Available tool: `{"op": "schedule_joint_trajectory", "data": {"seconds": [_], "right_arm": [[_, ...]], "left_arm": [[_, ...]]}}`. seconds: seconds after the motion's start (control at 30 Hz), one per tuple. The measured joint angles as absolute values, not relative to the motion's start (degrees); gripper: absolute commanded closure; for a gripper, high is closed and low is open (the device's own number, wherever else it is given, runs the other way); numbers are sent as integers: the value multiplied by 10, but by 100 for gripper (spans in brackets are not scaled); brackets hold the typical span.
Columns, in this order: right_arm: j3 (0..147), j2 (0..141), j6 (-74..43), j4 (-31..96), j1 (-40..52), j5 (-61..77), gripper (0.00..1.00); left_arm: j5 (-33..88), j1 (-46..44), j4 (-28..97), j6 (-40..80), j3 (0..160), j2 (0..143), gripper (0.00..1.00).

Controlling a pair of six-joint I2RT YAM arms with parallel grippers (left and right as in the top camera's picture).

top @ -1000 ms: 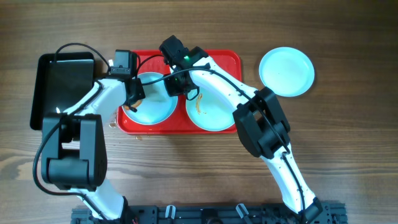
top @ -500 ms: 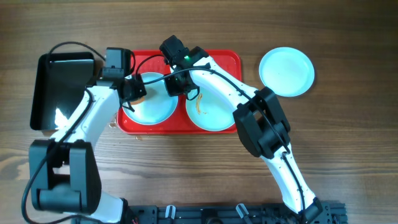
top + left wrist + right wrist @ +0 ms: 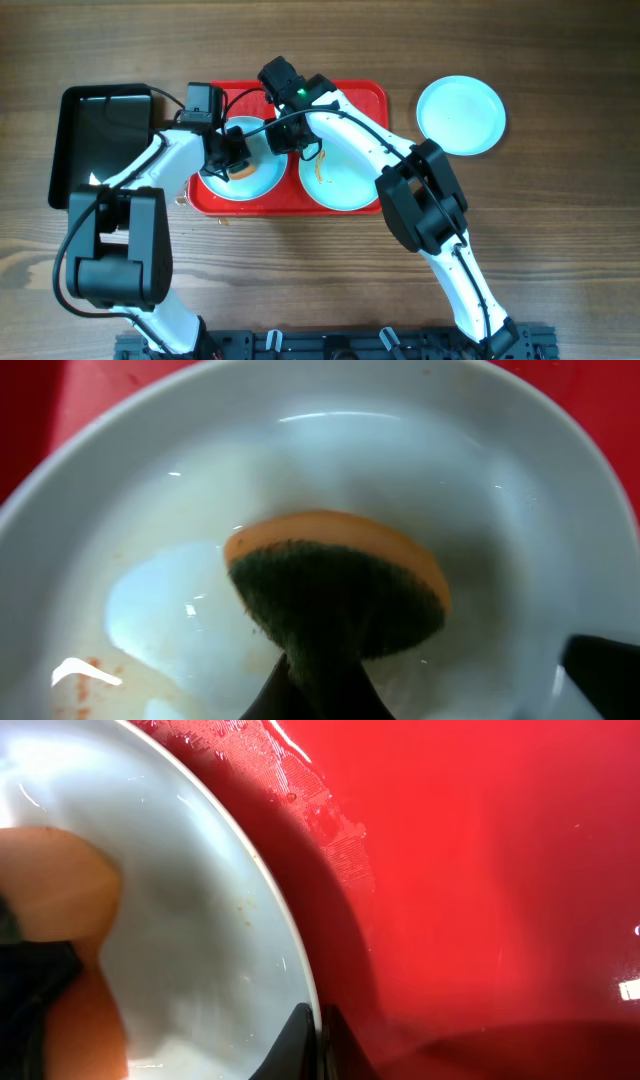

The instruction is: Clean dirty plates on tray and stack at the side

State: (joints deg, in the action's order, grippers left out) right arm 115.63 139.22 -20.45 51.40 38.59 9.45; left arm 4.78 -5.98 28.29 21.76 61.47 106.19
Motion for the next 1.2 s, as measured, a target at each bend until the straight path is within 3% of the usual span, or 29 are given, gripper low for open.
{"op": "schedule_joint_trajectory", "data": {"seconds": [0.37, 0.8, 1.0, 1.2], "right_arm": [[1156, 1392, -205, 513, 386, 98, 96], [1156, 1392, -204, 510, 389, 107, 96], [1157, 1392, -203, 511, 384, 102, 96], [1172, 1392, -191, 527, 368, 49, 96]], "left_arm": [[-174, -67, 302, 204, 620, 1067, 96], [-270, -75, 296, 201, 618, 1025, 96], [-236, -63, 310, 201, 619, 882, 96], [-131, -63, 373, 201, 621, 851, 96]]}}
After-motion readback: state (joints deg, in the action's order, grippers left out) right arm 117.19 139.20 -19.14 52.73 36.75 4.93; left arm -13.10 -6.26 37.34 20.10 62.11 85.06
